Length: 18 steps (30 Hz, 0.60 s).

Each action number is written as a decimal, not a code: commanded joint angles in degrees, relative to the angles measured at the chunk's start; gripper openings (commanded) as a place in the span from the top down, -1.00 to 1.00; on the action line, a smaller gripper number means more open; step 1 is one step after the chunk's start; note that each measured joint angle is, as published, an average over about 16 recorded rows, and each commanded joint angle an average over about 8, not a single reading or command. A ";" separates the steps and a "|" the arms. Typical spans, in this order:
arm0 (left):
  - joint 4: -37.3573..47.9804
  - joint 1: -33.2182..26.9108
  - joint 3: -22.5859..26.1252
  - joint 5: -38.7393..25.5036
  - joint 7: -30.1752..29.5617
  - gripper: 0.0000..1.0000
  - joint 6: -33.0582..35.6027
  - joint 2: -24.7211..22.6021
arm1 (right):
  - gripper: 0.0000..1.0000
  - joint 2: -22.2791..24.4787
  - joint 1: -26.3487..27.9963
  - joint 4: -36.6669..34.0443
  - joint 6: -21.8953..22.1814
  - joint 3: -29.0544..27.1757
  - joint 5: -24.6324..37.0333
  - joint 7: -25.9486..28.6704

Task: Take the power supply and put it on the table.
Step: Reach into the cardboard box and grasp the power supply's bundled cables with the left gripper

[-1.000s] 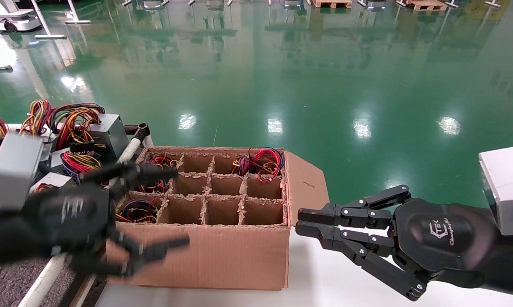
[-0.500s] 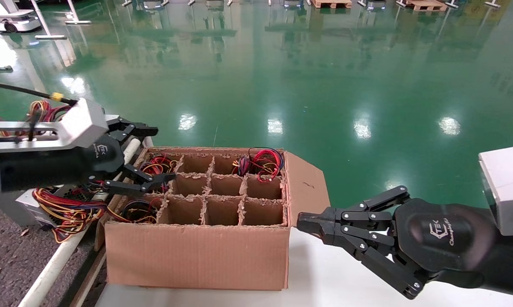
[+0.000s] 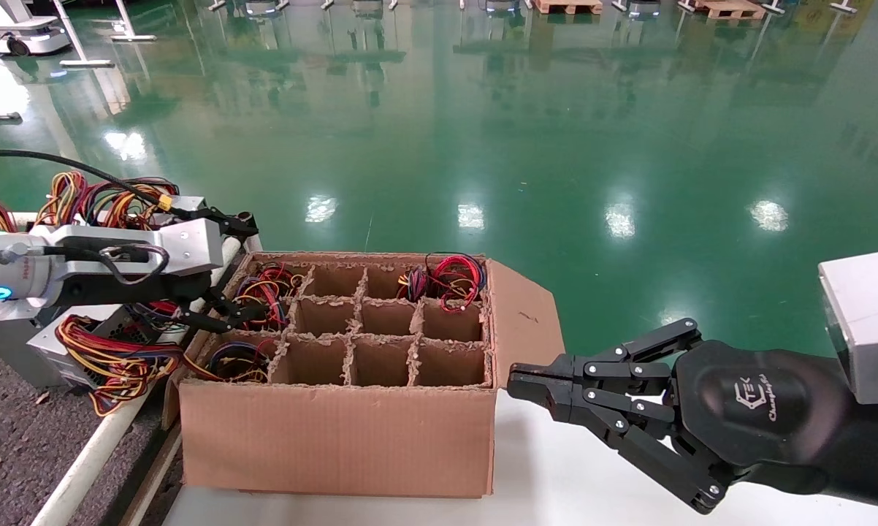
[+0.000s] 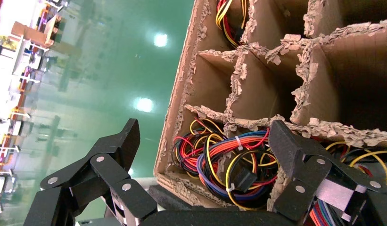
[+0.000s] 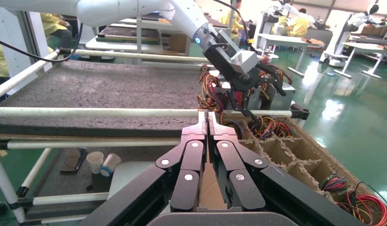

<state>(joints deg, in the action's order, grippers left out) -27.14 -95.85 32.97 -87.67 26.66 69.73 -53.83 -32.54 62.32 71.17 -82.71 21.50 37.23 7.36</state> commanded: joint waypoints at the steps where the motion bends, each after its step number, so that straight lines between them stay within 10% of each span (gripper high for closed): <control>1: 2.55 -0.72 0.48 -0.85 2.18 -1.00 -0.29 -0.87 | -1.00 0.00 0.00 0.00 0.00 0.00 0.00 0.00; 3: 4.44 -1.24 0.63 -1.21 3.82 -0.86 -0.80 -1.32 | -1.00 0.00 0.00 0.00 0.00 0.00 0.00 0.00; 10: 9.77 -2.62 0.76 -1.78 8.51 0.88 -2.53 -2.64 | -1.00 0.00 0.00 0.00 0.00 0.00 0.00 0.00; 18: 14.96 -3.39 0.72 -2.04 12.32 1.00 -5.03 -3.93 | -1.00 0.00 0.00 0.00 0.00 0.00 0.00 0.00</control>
<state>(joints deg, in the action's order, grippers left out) -12.34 -99.22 33.68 -89.66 38.80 64.98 -57.74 -32.54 62.32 71.17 -82.71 21.50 37.23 7.35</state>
